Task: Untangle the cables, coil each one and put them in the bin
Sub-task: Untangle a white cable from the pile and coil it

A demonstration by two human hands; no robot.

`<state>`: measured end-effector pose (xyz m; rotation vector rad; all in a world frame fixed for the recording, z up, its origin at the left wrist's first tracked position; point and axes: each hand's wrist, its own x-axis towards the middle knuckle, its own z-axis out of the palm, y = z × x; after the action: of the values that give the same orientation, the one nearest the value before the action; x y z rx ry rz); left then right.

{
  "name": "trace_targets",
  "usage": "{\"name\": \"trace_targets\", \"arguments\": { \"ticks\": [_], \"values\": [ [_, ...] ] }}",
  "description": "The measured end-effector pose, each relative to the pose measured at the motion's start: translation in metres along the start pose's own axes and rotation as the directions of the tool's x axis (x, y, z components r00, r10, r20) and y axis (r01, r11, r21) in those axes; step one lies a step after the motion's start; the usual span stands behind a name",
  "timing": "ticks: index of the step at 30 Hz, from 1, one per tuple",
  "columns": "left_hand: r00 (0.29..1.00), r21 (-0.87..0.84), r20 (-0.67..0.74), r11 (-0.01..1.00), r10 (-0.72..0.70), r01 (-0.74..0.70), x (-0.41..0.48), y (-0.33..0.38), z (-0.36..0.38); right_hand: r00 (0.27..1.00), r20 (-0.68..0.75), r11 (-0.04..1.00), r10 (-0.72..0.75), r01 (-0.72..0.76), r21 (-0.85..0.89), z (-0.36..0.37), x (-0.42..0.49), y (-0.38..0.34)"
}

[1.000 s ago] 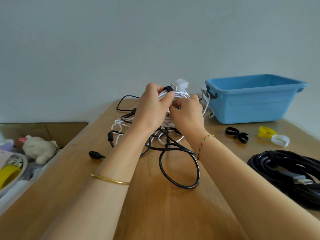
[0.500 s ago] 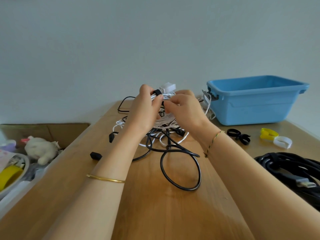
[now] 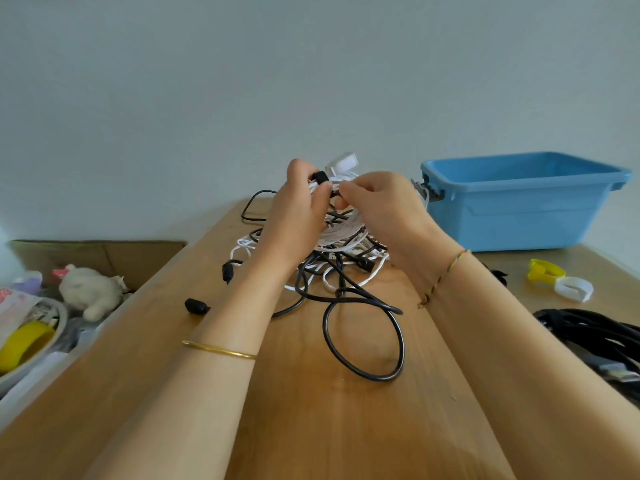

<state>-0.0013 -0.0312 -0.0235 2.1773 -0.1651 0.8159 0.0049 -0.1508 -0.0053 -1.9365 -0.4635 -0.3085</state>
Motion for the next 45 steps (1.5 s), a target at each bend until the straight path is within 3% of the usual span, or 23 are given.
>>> {"name": "trace_targets", "arguments": {
  "ticks": [4, 10, 16, 21, 25, 29, 32, 35, 38, 41, 45],
  "values": [
    [0.998, -0.098, 0.058, 0.995, 0.013, -0.007, 0.000, -0.002, 0.001, 0.999, 0.002, 0.996, 0.041, -0.041, 0.073, -0.005, -0.002, -0.005],
    [0.986, -0.077, 0.144, 0.994, 0.090, -0.080, -0.005, 0.004, 0.004, 0.993, 0.004, 0.969, 0.120, -0.118, 0.215, -0.006, -0.003, -0.006],
    [0.964, -0.166, 0.234, 0.982, 0.129, -0.091, -0.007, 0.007, 0.005, 0.981, -0.047, 0.914, 0.190, -0.159, 0.373, -0.006, -0.003, -0.005],
    [0.974, -0.139, 0.160, 0.980, 0.161, -0.139, -0.007, 0.003, 0.006, 0.987, -0.068, 0.946, 0.145, -0.118, 0.302, -0.001, -0.003, -0.001],
    [0.991, -0.161, 0.116, 0.986, 0.065, -0.046, -0.003, -0.007, 0.005, 0.994, -0.041, 0.950, 0.098, -0.082, 0.301, -0.004, 0.000, 0.003],
    [0.991, -0.197, 0.132, 0.979, -0.017, 0.043, 0.001, -0.009, 0.000, 0.975, -0.160, 0.985, -0.154, 0.165, 0.059, -0.010, 0.004, 0.010],
    [0.988, -0.195, 0.154, 0.979, -0.027, 0.057, 0.002, -0.007, -0.002, 0.946, -0.091, 0.934, -0.313, 0.288, -0.211, -0.007, 0.004, 0.012],
    [0.980, -0.161, 0.183, 0.981, -0.078, 0.108, 0.001, -0.003, -0.005, 0.922, -0.003, 0.855, -0.387, 0.357, -0.375, -0.006, 0.004, 0.013],
    [0.970, -0.165, 0.225, 0.977, -0.093, 0.132, 0.000, 0.001, -0.009, 0.918, 0.093, 0.759, -0.387, 0.374, -0.534, -0.007, 0.003, 0.011],
    [0.957, -0.095, 0.279, 0.990, -0.073, 0.104, -0.001, 0.009, -0.009, 0.930, 0.105, 0.599, -0.352, 0.310, -0.738, -0.013, 0.003, 0.007],
    [0.940, -0.119, 0.336, 0.987, -0.061, 0.107, -0.008, 0.023, 0.001, 0.939, 0.175, 0.490, -0.295, 0.306, -0.816, -0.030, -0.005, 0.003]
  ]
}}
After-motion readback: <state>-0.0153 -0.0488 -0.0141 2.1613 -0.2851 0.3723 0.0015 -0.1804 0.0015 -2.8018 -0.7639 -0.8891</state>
